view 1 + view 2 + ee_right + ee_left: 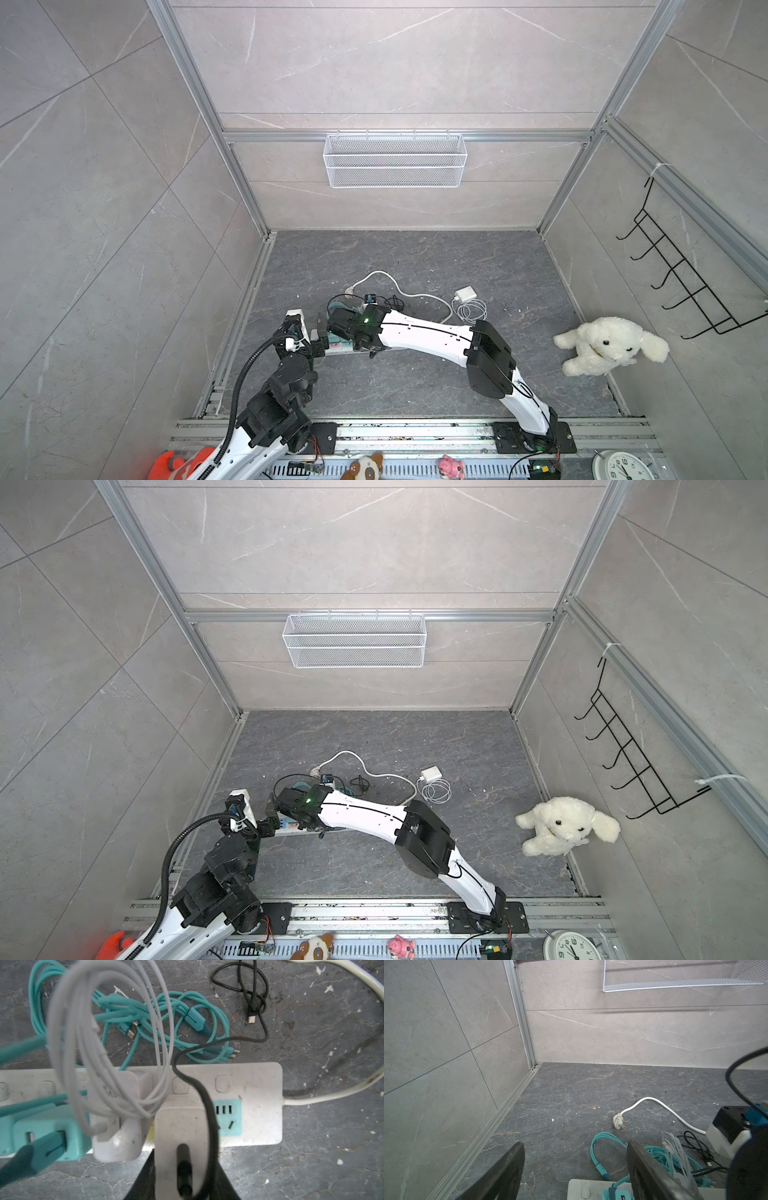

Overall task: Insert the plug
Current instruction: 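Press the charger prongs down into the socket with the right gripper, then open the right gripper and lift it off the plugged charger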

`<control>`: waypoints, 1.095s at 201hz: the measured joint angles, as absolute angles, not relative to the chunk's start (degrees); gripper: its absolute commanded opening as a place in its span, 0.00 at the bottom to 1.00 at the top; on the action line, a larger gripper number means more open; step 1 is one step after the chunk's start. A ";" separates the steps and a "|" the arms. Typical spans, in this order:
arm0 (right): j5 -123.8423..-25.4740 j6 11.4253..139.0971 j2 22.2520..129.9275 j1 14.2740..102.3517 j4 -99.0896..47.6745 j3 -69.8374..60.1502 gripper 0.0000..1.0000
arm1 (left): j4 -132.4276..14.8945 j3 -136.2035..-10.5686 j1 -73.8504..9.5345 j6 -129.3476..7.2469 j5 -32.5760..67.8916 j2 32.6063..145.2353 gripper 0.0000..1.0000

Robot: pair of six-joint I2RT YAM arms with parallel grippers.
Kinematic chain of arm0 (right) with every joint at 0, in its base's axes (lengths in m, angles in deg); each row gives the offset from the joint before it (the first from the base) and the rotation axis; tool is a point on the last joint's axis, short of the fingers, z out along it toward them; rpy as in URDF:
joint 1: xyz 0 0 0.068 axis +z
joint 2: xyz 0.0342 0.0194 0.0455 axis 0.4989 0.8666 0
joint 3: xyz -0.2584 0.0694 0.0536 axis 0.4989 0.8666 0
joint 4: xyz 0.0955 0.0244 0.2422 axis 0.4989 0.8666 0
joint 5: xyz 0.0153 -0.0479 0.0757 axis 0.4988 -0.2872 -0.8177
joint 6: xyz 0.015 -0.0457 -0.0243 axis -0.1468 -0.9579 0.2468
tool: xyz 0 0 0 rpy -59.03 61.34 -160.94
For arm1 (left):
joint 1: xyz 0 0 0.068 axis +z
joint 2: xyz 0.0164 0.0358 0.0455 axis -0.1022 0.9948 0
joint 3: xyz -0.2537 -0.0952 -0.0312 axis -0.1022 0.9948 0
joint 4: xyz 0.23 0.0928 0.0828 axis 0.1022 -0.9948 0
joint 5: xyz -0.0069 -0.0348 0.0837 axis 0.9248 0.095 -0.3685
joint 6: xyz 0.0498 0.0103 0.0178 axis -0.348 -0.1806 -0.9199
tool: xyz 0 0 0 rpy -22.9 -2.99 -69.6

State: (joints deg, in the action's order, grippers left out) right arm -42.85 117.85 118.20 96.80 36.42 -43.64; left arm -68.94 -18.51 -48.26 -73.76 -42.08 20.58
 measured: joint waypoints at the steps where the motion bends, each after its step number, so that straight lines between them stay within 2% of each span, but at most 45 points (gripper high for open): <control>1: -42.91 117.74 118.22 96.76 36.48 -43.75 0.22 | -68.94 -18.51 -48.26 -73.76 -42.08 20.60 0.80; 18: -43.02 116.59 118.96 96.45 36.44 -45.02 0.30 | -68.94 -18.49 -48.26 -73.76 -42.10 20.91 0.80; 50: -43.00 114.95 119.46 96.17 36.09 -45.89 0.37 | -68.94 -18.49 -48.26 -73.76 -42.17 21.45 0.79; 66: -43.17 114.53 119.46 96.10 35.94 -45.85 0.46 | -68.88 -18.49 -48.26 -73.73 -42.37 22.20 0.80; 84: -43.26 113.96 119.44 95.88 34.60 -45.02 0.50 | -68.90 -18.49 -48.26 -73.76 -42.52 23.25 0.80; 162: -43.42 113.40 118.26 95.47 30.67 -39.01 0.53 | -68.40 -18.49 -48.26 -73.76 -42.61 25.91 0.84; 220: -43.61 113.20 108.32 95.93 25.97 -30.72 0.55 | -67.61 -18.51 -48.26 -73.76 -42.54 29.19 0.87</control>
